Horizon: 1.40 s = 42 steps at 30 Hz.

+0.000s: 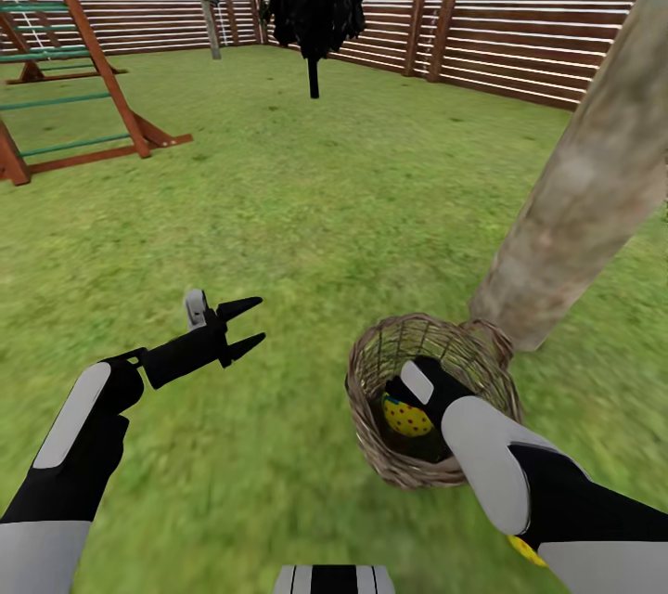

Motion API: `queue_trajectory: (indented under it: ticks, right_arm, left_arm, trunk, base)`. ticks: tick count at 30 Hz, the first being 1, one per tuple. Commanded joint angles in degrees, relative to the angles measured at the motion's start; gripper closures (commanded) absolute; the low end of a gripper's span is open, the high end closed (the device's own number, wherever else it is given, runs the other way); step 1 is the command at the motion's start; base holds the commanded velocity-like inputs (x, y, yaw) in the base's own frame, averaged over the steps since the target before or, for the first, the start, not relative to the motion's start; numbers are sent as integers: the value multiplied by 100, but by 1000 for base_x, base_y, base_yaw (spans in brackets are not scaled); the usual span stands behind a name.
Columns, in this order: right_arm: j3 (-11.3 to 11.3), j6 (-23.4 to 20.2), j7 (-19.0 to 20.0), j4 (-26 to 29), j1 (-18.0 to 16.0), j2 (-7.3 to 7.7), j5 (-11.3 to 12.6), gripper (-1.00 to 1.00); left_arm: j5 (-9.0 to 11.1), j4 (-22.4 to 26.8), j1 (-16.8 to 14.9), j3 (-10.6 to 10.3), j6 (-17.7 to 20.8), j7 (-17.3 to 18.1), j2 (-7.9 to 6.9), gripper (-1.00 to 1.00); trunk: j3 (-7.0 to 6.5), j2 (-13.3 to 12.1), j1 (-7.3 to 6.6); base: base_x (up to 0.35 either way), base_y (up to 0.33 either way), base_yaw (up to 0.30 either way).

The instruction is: Take the three Easter eggs out of the wicker basket on the lawn in the garden, then place them on the lawn next to a single tree (choose any tree) so that all three eggs are next to the same tree and none are left in the basket.

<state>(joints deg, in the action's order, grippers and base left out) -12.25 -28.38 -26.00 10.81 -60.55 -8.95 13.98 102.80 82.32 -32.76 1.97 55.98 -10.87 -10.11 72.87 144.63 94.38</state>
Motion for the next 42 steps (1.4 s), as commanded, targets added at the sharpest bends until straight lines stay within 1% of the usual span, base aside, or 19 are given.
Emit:
queue_trajectory:
  ticks: [1,5,16,19,42]
  right_arm:
    - [-14,-18,-35,14,0,1,35,100]
    - [-14,-27,-32,18,0,55,35,100]
    - [-23,-27,-35,27,0,76,29,100]
    - [-26,-36,-28,35,0,132,35,100]
    - [-26,-54,-28,35,0,130,40,100]
  left_arm:
    - [50,3,-3,6,19,-64,0,-100]
    - [39,3,-3,-3,19,-87,-4,-100]
    - [47,10,-4,14,34,-99,-24,-100]
    - [47,12,-4,14,36,-99,-22,-100]
    - [46,3,-5,23,28,-107,-17,-100]
  trunk:
    - [-18,0,-3]
    - [-107,-5,-14]
    - [-351,-20,-42]
    - [-417,-24,-50]
    - [-927,-55,-109]
  base:
    - [0,0,0]
    - [0,0,0]
    - [0,0,0]
    - [0,0,0]
    - [-6,0,0]
